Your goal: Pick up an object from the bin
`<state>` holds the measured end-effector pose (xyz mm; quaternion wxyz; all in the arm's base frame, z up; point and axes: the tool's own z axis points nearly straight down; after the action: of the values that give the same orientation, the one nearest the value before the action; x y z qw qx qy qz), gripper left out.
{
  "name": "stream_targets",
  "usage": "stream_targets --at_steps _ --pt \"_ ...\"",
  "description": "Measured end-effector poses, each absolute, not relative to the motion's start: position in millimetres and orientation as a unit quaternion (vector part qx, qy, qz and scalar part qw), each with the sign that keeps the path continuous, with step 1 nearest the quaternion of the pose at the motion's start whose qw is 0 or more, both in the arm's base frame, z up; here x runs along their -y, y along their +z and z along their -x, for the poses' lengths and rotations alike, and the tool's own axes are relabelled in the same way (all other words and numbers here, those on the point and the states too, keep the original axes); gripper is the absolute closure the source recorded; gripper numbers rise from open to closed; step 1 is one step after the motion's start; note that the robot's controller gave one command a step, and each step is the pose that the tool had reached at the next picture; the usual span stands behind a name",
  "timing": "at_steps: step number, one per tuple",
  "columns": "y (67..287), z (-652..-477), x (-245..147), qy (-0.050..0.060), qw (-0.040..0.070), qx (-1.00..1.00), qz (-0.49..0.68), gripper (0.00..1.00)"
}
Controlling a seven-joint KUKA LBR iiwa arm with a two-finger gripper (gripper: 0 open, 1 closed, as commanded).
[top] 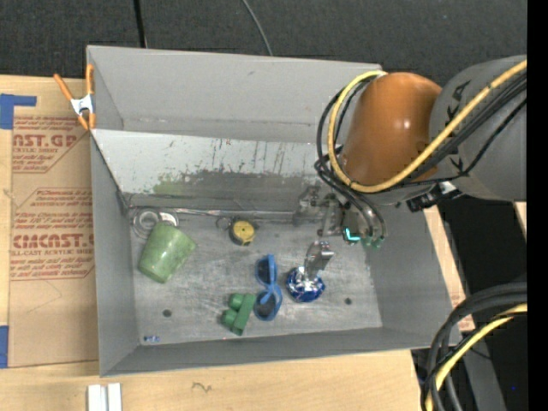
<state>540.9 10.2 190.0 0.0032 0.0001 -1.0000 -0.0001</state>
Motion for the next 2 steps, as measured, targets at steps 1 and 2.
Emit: stream_targets --at_steps 1,2 --pt "95.3 -530.3 30.7 0.000 0.003 0.997 -0.083 0.00" --pt "99.4 -532.3 29.7 0.000 0.000 0.997 -0.083 1.00"
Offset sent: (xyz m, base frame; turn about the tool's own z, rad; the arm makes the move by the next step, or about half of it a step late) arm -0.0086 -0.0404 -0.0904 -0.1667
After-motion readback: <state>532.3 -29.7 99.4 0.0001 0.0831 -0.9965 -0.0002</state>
